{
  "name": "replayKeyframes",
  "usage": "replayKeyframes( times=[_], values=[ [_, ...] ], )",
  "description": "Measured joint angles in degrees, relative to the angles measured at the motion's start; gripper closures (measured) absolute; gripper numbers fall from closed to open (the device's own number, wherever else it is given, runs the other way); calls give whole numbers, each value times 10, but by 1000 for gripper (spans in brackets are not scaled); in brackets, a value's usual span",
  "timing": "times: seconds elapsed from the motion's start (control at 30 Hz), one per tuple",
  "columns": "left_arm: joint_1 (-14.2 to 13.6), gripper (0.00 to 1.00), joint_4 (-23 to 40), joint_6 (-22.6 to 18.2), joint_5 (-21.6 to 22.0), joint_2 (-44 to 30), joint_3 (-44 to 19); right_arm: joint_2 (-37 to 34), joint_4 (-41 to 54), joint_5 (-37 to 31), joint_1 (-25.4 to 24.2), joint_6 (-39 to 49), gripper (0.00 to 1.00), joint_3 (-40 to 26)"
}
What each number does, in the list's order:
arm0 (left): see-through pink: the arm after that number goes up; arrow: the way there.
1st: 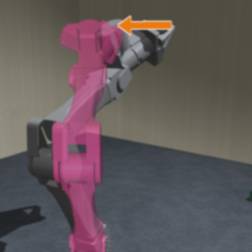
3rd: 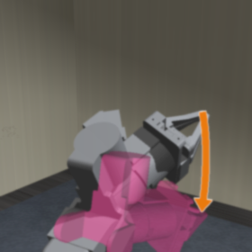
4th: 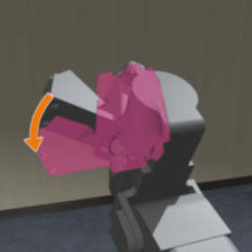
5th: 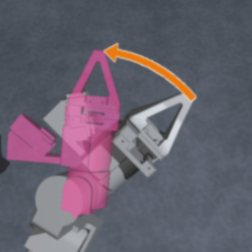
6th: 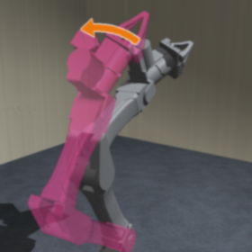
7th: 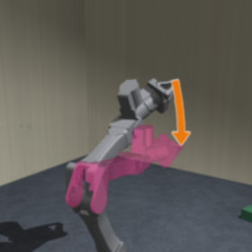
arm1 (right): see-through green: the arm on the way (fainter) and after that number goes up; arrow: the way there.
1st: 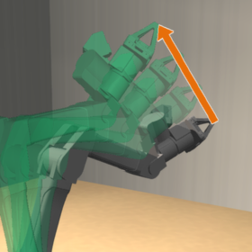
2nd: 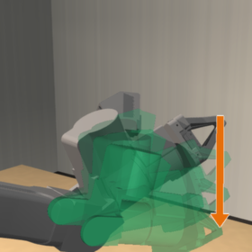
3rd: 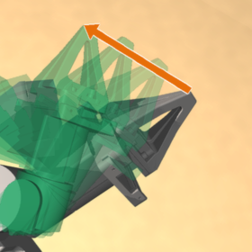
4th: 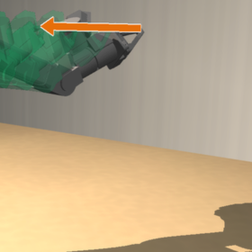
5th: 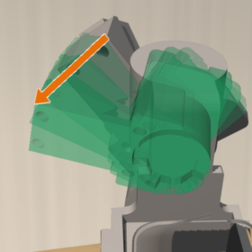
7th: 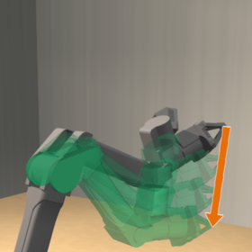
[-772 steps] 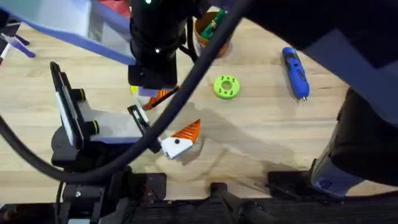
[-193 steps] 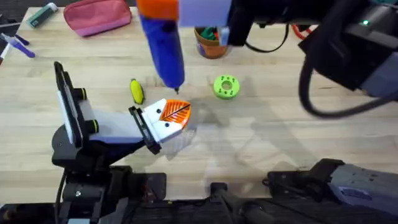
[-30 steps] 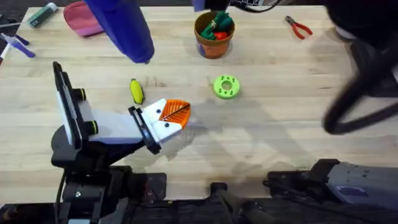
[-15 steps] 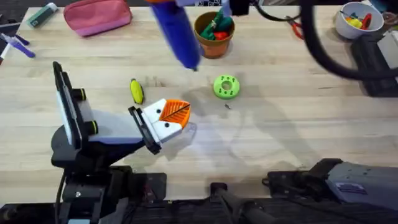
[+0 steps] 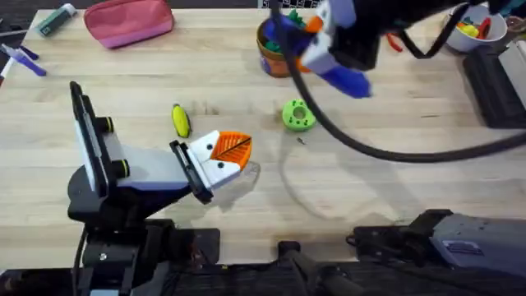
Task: Pick up the gripper from the table and insert it into the empty holder that is missing its gripper. Then pick up a screw, insert it into the mounting hole, and use the screwdriver to tighten it. Finally, clean up the table by picking up the vegetable and placing it into the bucket.
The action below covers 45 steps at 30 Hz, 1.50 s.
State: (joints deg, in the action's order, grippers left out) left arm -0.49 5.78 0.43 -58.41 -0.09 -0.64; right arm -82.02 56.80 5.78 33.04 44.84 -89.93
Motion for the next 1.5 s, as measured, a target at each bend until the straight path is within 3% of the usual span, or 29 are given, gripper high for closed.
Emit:
replayKeyframes(
  times=[0.1, 0.27, 0.63, 0.97, 1.17, 1.2, 1.43, 1.47, 1.5],
  values=[
    [0, 987, 0, 0, 0, 0, 0, -22, 53, -69, -17, 32, 977, 0],
    [0, 987, 0, 0, 0, 0, 0, -85, 88, -119, -69, 52, 977, 0],
    [0, 987, 0, 0, 1, 0, 0, -260, 88, -142, -186, 62, 977, -2],
    [0, 987, 0, 0, 2, 0, 0, -345, 80, -142, -201, 62, 960, -2],
    [0, 987, 0, 0, 2, 0, 0, -351, 72, -148, -202, 50, 116, -5],
    [0, 987, 0, 0, 2, 0, 0, -351, 72, -149, -202, 47, 33, -6],
    [0, 983, 0, 0, 2, 0, 0, -336, 72, -142, -202, 37, 9, -7],
    [0, 930, 0, -3, 2, 0, 0, -326, 71, -135, -202, 35, 9, -7],
    [0, 775, 0, -2, 2, 0, 0, -315, 71, -128, -202, 35, 10, -7]
  ],
)
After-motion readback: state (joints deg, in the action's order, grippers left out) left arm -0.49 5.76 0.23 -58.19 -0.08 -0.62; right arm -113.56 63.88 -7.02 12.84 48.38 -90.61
